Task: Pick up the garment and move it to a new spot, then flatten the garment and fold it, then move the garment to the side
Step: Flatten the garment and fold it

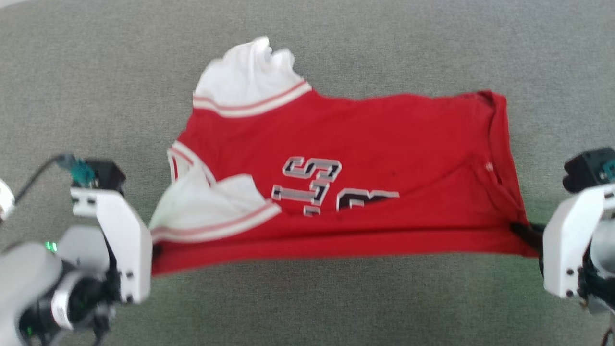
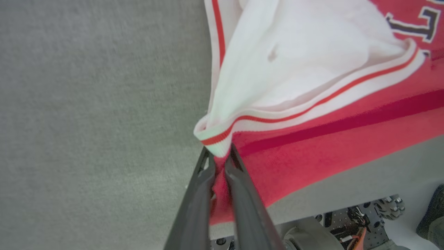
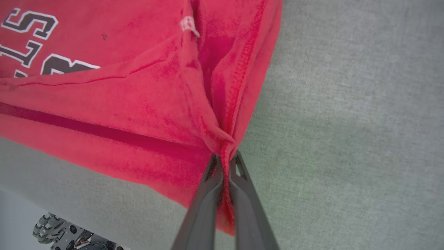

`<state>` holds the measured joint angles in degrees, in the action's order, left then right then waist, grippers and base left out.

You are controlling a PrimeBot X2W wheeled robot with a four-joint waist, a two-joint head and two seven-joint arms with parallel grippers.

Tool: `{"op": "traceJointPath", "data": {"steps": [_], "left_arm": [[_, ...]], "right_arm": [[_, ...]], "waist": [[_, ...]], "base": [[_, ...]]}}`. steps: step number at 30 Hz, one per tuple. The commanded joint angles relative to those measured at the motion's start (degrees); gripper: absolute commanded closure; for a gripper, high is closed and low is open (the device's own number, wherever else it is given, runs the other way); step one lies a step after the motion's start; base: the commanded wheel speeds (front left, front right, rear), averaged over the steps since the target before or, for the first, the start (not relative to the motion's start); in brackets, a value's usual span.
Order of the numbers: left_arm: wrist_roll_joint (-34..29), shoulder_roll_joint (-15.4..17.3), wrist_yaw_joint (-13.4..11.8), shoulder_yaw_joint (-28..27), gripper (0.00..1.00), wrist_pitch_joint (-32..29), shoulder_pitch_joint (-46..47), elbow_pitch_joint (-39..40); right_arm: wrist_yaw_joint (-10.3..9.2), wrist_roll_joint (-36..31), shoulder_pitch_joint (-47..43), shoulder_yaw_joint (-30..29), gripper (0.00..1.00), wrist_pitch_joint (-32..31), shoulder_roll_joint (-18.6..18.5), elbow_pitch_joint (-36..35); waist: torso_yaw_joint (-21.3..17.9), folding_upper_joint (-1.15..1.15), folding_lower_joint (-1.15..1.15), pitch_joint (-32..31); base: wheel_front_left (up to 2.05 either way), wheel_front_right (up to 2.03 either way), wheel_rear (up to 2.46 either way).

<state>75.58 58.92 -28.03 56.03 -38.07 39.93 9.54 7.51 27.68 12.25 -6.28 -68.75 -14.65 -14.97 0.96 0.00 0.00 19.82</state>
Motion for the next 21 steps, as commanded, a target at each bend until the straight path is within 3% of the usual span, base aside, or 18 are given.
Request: {"op": "traceJointPath", "data": {"steps": [1,5,9,10,11,12,13,14,15,16,21], "left_arm": [[0.2,1.3,-1.5,0.3,1.0,-0.2,-1.7,0.9],[1.6,1.5,-4.7,1.9,1.0,1.1,-6.8,5.9],[2.3,-1.1,-4.2,2.9,0.96,1.8,-8.7,4.0],[2.5,-1.7,-3.7,3.1,0.72,2.0,-8.9,3.0],[2.6,-2.3,-3.3,3.3,0.56,2.0,-9.0,2.0],[2.6,-2.9,-2.9,3.6,0.51,1.7,-9.0,0.7],[2.7,-3.5,-2.5,3.8,0.22,1.3,-8.8,-0.3],[3.0,-4.1,-2.2,3.9,0.0,1.1,-8.7,-1.6],[2.9,-4.2,-1.8,4.0,0.0,0.8,-8.3,-2.5],[2.8,-4.3,-1.6,3.7,0.0,0.9,-7.8,-3.4],[2.0,-2.4,-1.1,1.6,0.0,1.0,-4.7,-3.4]], "right_arm": [[-0.03,-0.1,-1.4,-0.8,1.0,-0.8,-0.7,-0.9],[-0.03,0.0,-6.0,-1.7,1.0,-1.2,0.0,-3.2],[-0.02,-0.7,-8.0,-0.2,1.0,1.8,1.0,-1.2],[-0.02,-0.3,-8.0,0.2,0.99,2.8,1.5,-0.2],[-0.02,-0.6,-8.1,0.5,0.98,3.7,1.6,0.8],[-0.02,-1.2,-8.1,0.8,0.85,4.7,1.4,2.0],[-0.02,-1.0,-8.0,1.3,0.68,5.4,1.7,3.3],[-0.02,-0.6,-7.8,1.8,0.61,5.9,2.3,4.2],[-0.02,-0.7,-7.5,2.1,0.51,6.6,2.4,5.0],[-0.02,-1.0,-7.2,2.2,0.0,7.4,2.5,5.7],[-0.02,-0.5,-6.9,2.4,0.0,10.3,2.7,4.3]], "waist": [[0.1,0.0,0.0,-0.1],[0.4,0.0,0.0,-0.1],[0.5,0.0,0.0,0.1],[0.4,0.0,0.0,0.1],[0.3,0.0,0.0,0.1],[0.3,0.0,0.0,0.2],[0.2,0.0,0.0,0.2],[0.1,0.0,0.0,0.2],[-0.1,0.0,0.0,0.2],[-0.4,0.0,0.0,0.2],[-1.6,0.0,0.0,0.0]], "base": [[0.0,0.0,0.0],[0.0,0.0,0.0],[0.0,0.0,0.0],[0.0,0.0,0.0],[0.0,0.0,0.0],[0.0,0.0,0.0],[0.0,0.0,0.0],[0.0,0.0,0.0],[0.0,0.0,0.0],[0.0,0.0,0.0],[0.0,0.0,0.0]]}}
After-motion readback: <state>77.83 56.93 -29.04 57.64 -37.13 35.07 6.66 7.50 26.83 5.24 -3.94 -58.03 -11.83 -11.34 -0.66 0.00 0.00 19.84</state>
